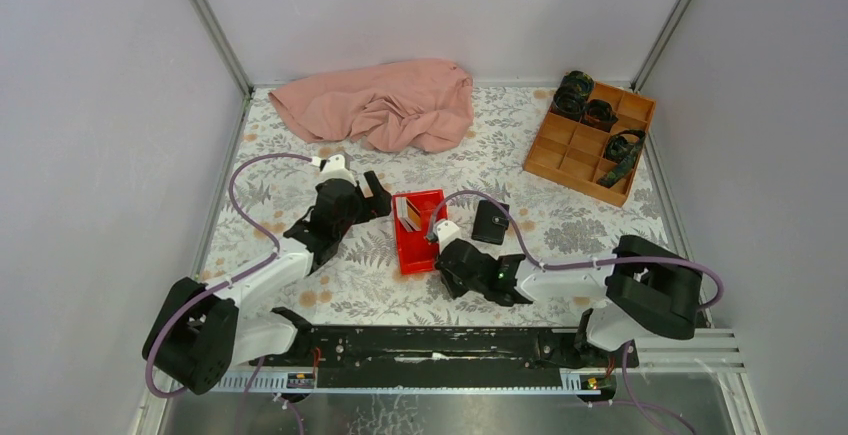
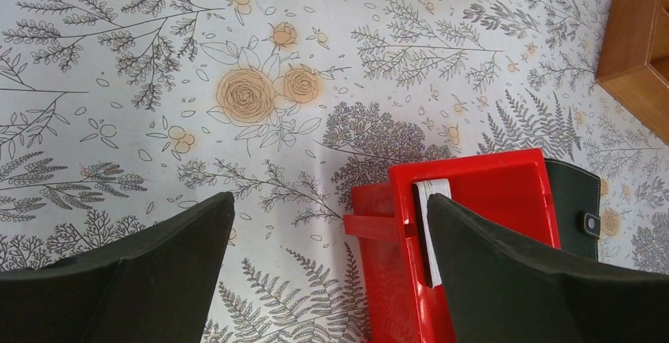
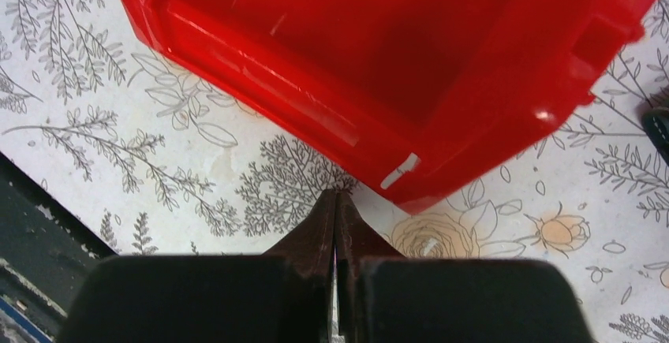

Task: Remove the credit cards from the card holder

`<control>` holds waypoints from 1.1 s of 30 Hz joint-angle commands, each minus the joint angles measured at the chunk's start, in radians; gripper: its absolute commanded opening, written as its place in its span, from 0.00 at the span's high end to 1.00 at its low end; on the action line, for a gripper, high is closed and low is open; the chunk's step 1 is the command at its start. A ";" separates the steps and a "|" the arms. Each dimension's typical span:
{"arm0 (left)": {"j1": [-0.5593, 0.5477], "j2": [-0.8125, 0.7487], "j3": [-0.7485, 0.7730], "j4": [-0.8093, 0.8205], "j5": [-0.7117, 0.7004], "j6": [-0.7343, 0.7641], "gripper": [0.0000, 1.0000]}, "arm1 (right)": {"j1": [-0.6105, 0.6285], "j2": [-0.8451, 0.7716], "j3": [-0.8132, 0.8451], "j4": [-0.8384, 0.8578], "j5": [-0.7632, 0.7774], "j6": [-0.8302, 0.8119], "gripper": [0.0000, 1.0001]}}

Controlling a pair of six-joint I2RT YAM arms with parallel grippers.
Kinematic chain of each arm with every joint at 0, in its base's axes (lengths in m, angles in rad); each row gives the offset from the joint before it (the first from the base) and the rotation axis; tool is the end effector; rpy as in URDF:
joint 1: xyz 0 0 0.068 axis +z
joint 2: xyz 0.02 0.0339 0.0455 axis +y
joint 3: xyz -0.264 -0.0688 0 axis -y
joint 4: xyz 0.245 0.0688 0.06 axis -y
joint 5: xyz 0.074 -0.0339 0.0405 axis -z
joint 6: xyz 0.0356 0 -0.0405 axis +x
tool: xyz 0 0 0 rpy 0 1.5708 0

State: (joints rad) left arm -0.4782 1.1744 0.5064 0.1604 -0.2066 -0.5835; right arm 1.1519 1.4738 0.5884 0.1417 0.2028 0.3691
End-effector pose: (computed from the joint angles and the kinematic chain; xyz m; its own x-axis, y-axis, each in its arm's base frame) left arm 0.2188 -0.1052 0.1995 -0.5206 -0.3375 -0.7842 0.0053 0.9173 -0.3983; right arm 0.1189 0.2493 0.1509 -0.5579 -0.3842 -0.7356 -0.6790 0.7210 0.1383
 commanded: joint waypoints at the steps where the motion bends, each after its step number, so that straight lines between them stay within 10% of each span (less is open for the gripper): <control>1: -0.007 -0.016 0.003 0.007 -0.019 0.025 0.00 | 0.009 0.038 0.054 0.042 0.035 0.005 1.00; 33: -0.007 -0.224 -0.071 0.007 -0.106 0.017 0.00 | -0.109 0.264 0.288 0.049 0.029 -0.068 1.00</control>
State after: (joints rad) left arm -0.4782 0.9878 0.4553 0.1562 -0.2634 -0.5735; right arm 1.0771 1.7111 0.8185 0.1703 0.2333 0.3210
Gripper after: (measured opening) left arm 0.997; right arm 0.011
